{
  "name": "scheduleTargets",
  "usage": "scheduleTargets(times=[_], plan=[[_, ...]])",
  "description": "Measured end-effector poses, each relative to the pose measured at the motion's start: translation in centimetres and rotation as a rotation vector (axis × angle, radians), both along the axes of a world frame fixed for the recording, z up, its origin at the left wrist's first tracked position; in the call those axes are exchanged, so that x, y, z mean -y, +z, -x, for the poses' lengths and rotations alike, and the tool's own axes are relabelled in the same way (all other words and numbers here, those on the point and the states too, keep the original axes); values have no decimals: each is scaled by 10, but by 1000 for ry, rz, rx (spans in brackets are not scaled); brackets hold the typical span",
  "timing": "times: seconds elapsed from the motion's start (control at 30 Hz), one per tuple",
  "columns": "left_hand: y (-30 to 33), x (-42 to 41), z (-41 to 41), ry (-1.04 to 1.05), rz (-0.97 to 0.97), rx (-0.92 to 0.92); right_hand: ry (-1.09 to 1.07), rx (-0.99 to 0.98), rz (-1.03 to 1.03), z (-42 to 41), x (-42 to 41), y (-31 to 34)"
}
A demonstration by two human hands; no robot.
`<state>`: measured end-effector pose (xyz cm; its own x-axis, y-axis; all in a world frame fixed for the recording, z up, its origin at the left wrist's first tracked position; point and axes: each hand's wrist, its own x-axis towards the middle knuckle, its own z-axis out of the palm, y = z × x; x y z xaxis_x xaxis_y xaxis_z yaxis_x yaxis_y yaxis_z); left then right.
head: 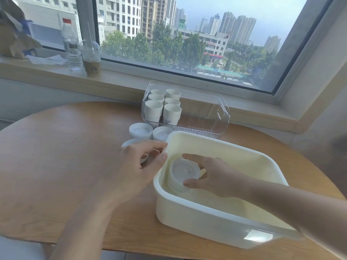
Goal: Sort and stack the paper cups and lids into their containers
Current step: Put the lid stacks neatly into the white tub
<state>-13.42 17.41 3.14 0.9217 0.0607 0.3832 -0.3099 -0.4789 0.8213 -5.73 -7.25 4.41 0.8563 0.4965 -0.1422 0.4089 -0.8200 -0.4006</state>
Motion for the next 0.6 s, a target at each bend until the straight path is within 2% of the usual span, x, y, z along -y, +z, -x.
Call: scheduleTargets(times=[0.2, 0.33, 0.4, 0.5, 0.6], plan=[[2, 1, 0, -2, 12, 3, 28, 45, 76, -1, -6, -1], [2, 2, -1, -13, 11, 1, 65, 186, 286, 1, -2, 20], [-1, -4, -3, 24, 33, 13, 50, 352, 217, 0, -5, 37], [-11, -19, -8, 160, 5, 49, 41, 527, -41, -4, -14, 52], [-28, -30, -16, 320, -98, 46, 58, 454, -80, -7, -29, 53]])
